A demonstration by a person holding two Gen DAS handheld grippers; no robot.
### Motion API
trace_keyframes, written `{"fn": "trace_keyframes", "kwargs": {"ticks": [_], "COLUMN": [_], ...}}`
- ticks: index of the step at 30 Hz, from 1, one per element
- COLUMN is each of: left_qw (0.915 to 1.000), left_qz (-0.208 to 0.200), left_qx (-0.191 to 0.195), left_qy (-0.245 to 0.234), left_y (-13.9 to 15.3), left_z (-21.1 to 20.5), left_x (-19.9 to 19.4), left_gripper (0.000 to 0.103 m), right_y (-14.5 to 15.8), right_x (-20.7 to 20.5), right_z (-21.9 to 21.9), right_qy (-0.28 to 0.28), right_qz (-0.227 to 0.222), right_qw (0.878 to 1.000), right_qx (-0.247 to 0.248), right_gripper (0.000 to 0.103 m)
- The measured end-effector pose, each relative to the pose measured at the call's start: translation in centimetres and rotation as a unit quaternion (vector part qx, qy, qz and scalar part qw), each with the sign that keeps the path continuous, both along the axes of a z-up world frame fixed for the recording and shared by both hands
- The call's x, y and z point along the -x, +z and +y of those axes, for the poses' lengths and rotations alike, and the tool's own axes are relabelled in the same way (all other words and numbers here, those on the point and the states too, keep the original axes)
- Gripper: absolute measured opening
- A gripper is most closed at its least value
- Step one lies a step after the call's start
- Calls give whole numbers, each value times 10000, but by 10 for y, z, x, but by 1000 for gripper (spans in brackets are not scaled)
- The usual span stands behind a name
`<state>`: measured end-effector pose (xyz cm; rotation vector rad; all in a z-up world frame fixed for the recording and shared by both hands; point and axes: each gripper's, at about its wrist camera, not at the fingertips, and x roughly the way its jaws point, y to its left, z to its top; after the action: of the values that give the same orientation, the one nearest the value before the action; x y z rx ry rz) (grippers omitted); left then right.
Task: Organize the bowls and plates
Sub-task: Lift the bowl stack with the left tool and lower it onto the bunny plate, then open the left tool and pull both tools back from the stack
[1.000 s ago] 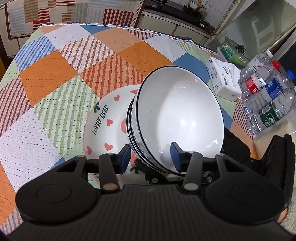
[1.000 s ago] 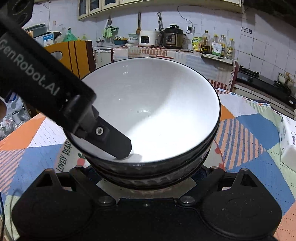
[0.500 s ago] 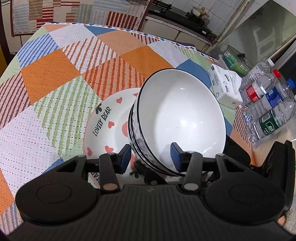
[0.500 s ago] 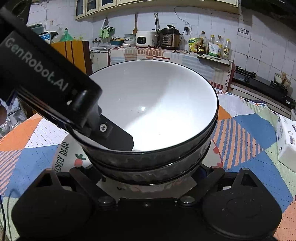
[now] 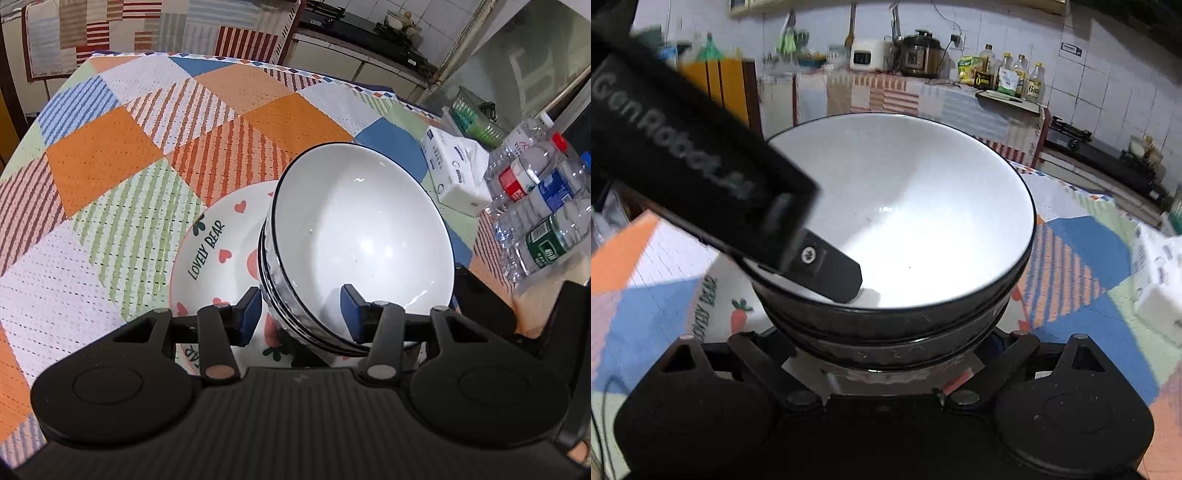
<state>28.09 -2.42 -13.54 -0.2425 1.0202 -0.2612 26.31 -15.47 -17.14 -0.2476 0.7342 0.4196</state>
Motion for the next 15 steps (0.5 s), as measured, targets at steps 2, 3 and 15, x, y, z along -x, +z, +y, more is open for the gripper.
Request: {"fn": "trace_keyframes", "kwargs": {"ticks": [2,3,15], "left_qw": [10000,10000,9980], "left_qz": [3,-22,-358], "left_qx": [-38,-64,-523], "left_qy": [9,18,-72], "left_y": [1,2,45], "left_z": [0,0,-9], "left_x": [0,1,26], "left_gripper": [45,45,49], "right_y": [3,5,33], "right_x": [1,1,25], "right_z": [0,-1,-8], "right_qy": [-76,-124,-344], "right_qz": [64,153,183], "right_qw": [10000,9998,9992], "right_qx": [5,-73,-89], "right_gripper": [96,96,96]}}
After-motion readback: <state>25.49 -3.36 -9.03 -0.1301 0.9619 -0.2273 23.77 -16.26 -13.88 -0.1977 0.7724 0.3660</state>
